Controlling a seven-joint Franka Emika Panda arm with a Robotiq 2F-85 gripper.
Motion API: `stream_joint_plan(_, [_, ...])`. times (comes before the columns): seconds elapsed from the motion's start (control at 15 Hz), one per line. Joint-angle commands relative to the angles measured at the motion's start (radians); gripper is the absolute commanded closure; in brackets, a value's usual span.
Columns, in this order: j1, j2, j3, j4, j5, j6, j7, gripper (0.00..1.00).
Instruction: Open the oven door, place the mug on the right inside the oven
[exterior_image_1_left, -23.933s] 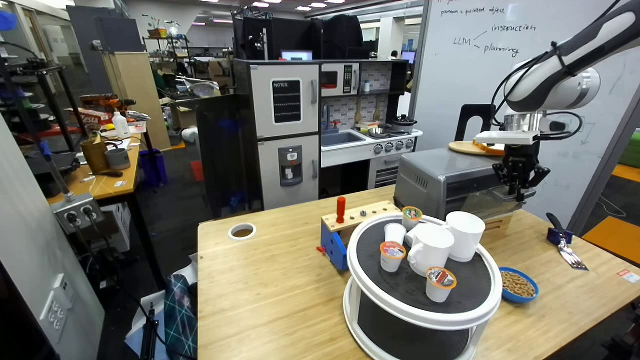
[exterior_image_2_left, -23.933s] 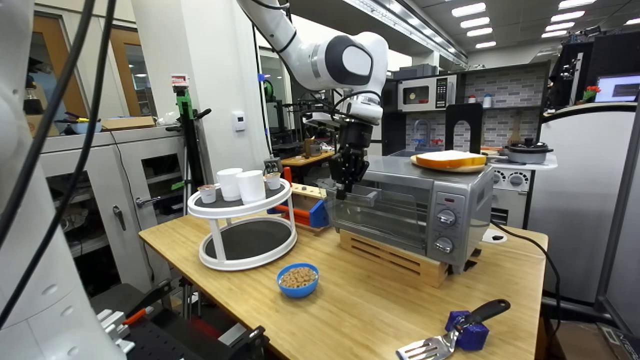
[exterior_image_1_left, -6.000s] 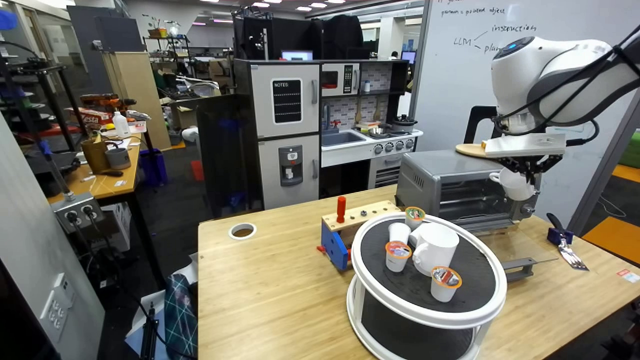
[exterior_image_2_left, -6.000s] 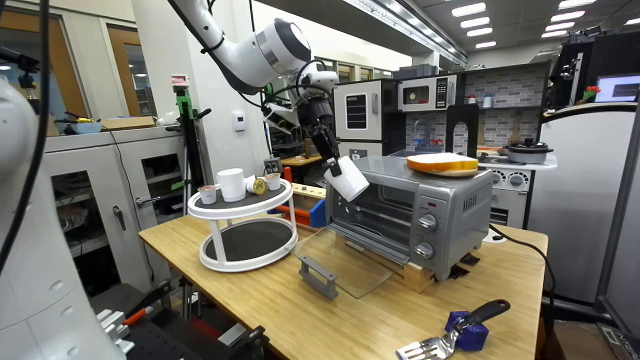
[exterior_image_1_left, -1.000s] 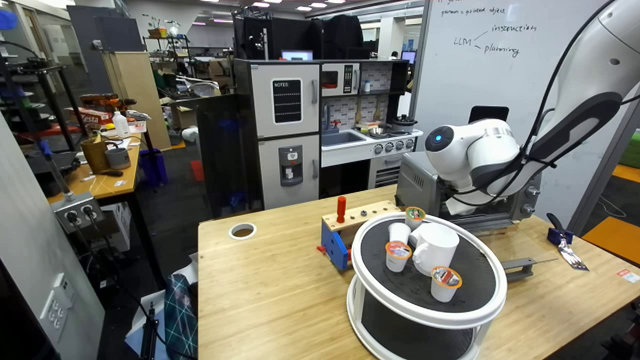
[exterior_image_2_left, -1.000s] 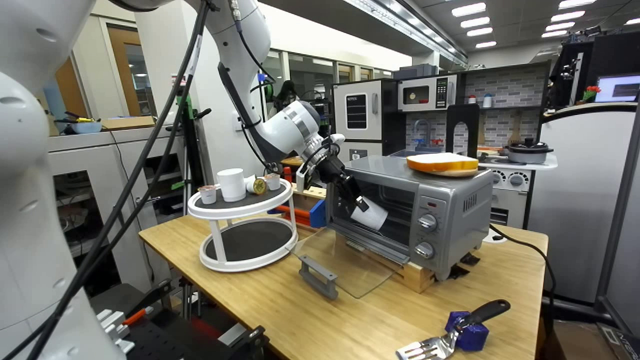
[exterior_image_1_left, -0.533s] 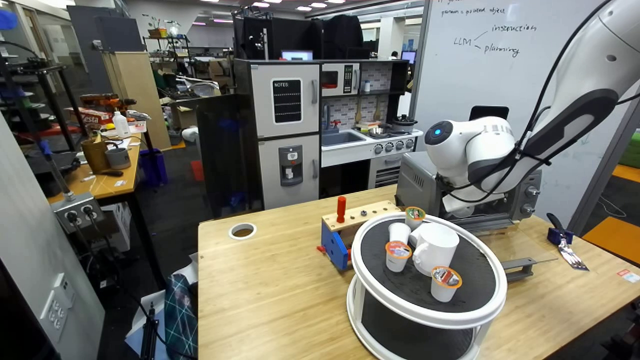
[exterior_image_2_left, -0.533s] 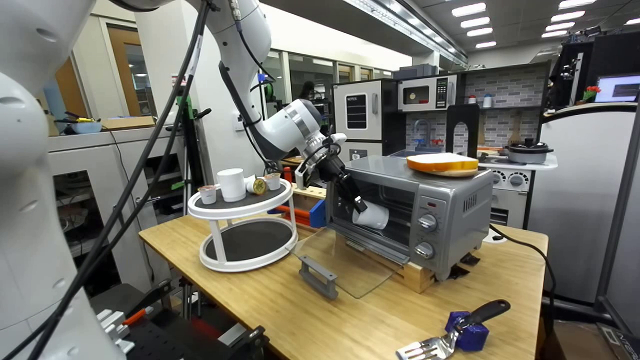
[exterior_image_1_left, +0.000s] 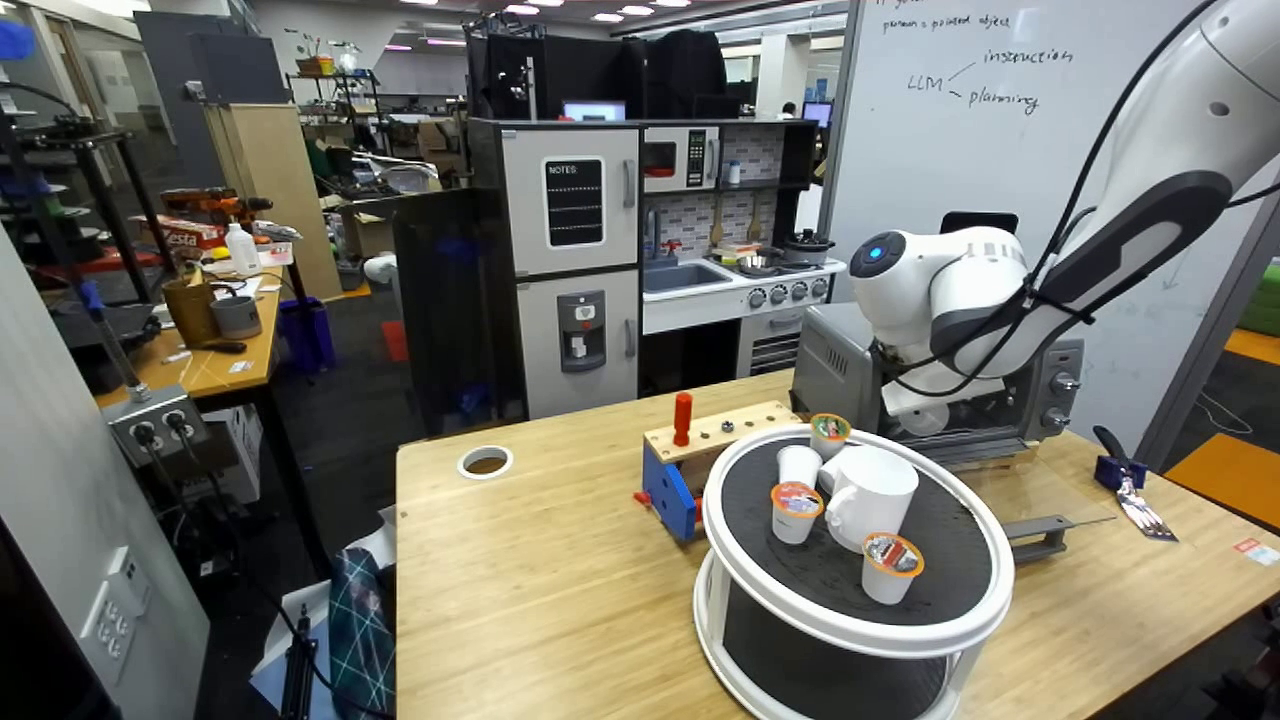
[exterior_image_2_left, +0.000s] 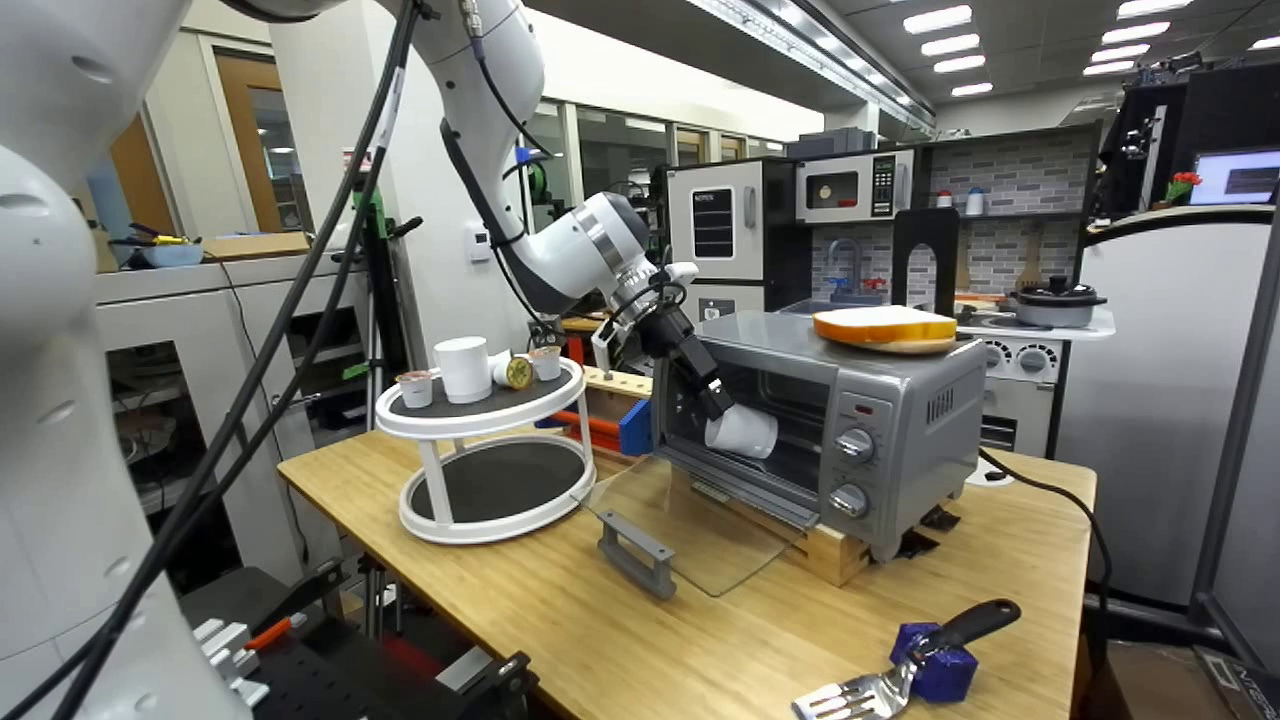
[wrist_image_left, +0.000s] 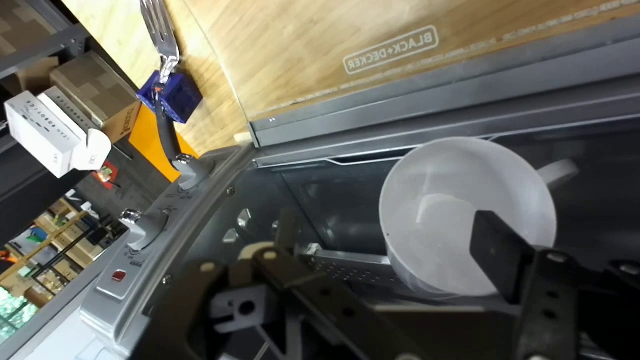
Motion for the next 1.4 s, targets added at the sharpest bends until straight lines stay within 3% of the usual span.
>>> stream_joint_plan(0.0, [-0.008, -0.051, 0.000, -0.023, 0.040, 0.007, -0.048, 0.00])
stream_joint_plan(0.53, [-0.011, -0.263, 0.009, -0.186, 0.265, -0.007, -0.193, 0.00])
stream_joint_plan(1.0, [-0.025, -0.391, 0.001, -0.251, 0.417, -0.017, -0.281, 0.00])
stream_joint_plan(1.33, [-0.033, -0.446, 0.017, -0.276, 0.676, -0.128, -0.412, 0.00])
